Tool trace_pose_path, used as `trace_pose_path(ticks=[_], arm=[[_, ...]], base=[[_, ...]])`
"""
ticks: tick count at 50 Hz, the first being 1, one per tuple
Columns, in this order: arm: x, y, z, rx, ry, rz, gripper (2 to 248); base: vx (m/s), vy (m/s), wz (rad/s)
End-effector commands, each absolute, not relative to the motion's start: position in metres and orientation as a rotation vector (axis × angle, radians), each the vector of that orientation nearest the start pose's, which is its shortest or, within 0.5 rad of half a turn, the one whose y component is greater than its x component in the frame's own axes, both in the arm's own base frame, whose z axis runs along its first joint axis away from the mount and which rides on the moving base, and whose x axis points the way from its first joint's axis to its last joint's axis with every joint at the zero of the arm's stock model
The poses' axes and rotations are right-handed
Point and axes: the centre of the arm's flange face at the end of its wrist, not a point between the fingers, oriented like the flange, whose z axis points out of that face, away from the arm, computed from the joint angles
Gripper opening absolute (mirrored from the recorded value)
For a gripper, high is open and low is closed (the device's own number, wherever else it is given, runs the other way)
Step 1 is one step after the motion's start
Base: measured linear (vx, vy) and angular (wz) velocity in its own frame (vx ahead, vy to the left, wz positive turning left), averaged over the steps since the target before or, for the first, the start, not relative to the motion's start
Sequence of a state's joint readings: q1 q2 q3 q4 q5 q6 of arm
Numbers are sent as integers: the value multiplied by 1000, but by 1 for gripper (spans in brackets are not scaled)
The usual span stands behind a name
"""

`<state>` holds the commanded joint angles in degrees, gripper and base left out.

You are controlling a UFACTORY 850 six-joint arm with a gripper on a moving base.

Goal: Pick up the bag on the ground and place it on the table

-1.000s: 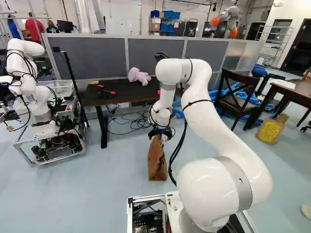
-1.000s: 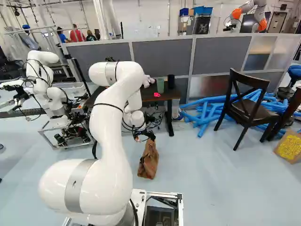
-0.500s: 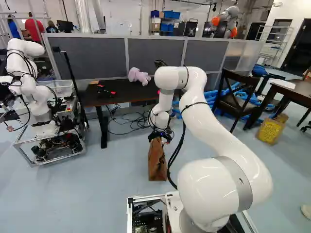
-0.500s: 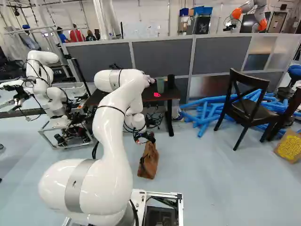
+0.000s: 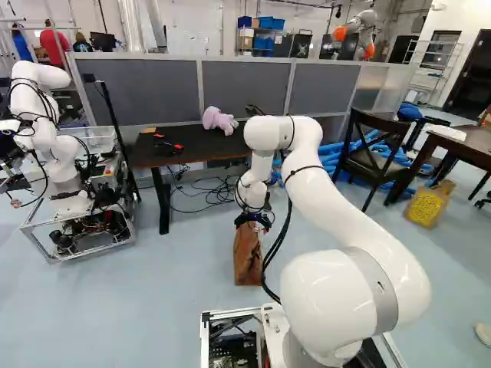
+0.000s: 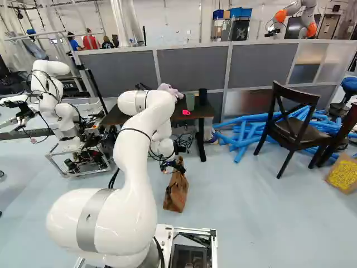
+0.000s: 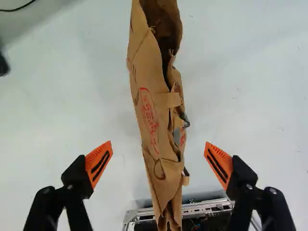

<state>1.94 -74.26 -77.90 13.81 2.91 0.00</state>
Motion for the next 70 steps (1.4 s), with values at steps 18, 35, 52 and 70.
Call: trace_pose_path(ticks=[18,35,52,70], arm=[[568,8,-63,-3115,351,-175,247],[570,8,-88,-3116,352,-168,247],[570,8,-113,-3117,352,-161,247],[570,8,-117,-3117,352,-160,150]], base=[[0,0,0],[0,0,0],[0,0,0],[0,0,0]])
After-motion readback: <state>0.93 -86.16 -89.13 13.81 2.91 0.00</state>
